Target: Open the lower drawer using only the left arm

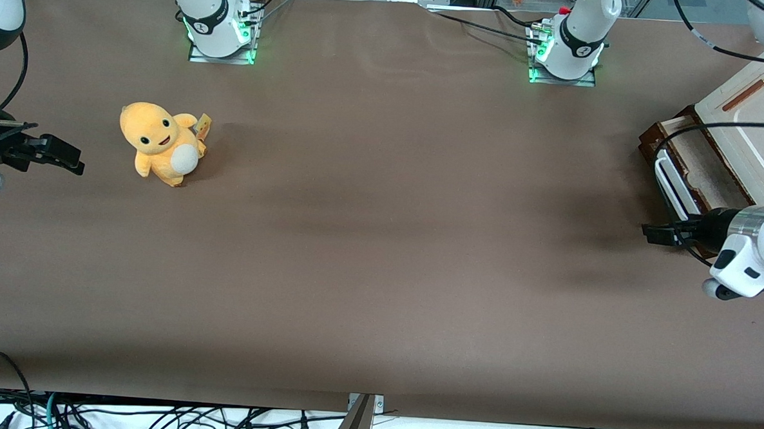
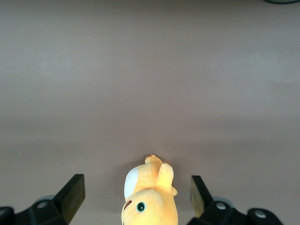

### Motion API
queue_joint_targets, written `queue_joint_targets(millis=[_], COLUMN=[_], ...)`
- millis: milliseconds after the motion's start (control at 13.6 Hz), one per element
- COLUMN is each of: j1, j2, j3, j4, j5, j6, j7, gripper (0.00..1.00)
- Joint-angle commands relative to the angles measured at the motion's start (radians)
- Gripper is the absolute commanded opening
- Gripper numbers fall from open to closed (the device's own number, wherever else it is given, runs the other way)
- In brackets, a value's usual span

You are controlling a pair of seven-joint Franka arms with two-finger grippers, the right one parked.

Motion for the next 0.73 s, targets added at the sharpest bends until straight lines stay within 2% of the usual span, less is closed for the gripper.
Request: queue_joint_targets(millis=[0, 220, 440, 587, 661], j1=[0.003, -0.002, -0.002, -0.014, -0.034], j2=[-0.063, -0.283, -0.389, -0.442, -0.461], j3=[-0.002, 0.001, 0.036, 0.041, 0.039], j4=[-0.036, -0.303, -0.378, -0.420, -0.435], j5=[-0.021, -0.011, -0.009, 0.009, 0.049], j6=[0.077, 0.252, 0.257, 0.253, 0.253], j7=[0.013, 0.100, 0.362, 0.442, 0.439], gripper=[1.00, 1.00, 1.00, 1.00, 1.00])
